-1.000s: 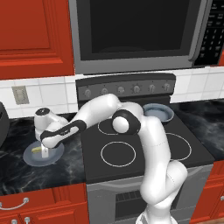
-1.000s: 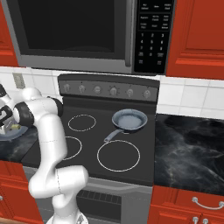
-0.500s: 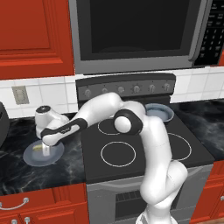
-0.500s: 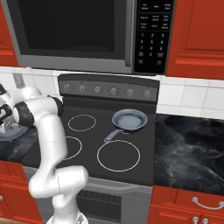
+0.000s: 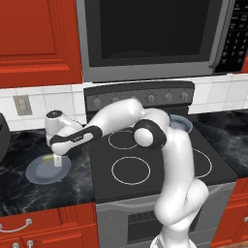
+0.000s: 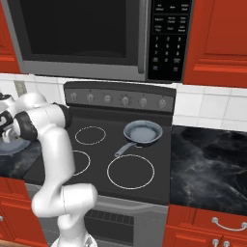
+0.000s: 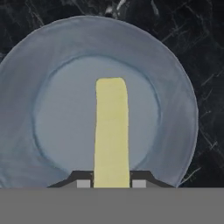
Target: Pick up the butter stick and place it in the pan. Then turn on the burner for the pan.
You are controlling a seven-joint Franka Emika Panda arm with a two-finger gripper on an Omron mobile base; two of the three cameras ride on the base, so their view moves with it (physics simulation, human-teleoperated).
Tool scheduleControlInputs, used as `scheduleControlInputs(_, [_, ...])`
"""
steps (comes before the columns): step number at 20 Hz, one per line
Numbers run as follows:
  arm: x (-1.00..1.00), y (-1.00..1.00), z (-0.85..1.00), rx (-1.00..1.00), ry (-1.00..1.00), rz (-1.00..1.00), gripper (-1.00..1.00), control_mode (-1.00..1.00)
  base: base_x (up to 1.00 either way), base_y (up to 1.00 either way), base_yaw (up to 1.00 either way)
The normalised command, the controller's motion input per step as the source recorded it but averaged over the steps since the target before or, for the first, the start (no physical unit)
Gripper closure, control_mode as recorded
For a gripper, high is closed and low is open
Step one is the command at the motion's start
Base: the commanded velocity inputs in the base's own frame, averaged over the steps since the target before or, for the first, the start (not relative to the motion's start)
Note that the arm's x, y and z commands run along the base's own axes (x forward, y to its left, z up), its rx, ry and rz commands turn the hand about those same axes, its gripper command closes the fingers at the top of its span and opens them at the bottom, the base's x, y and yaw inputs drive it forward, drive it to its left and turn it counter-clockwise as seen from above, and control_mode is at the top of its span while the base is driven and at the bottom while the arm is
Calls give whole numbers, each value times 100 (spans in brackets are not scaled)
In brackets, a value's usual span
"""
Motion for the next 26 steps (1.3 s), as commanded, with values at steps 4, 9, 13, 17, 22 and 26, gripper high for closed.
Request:
scheduleControlInputs(4, [0, -44, 26, 0, 0, -1, 100, -100, 0, 0, 0])
scheduleControlInputs(9, [0, -47, 25, 0, 0, -1, 100, -100, 0, 0, 0])
scheduleControlInputs(13, [0, -47, 26, 0, 1, -1, 100, -100, 0, 0, 0])
scheduleControlInputs(17, [0, -45, 15, 0, 1, 0, 100, -100, 0, 0, 0])
scheduleControlInputs(22, [0, -43, 10, 0, 0, -2, 100, -100, 0, 0, 0])
scheduleControlInputs(26, [-2, -47, 1, 0, 0, -1, 100, -100, 0, 0, 0])
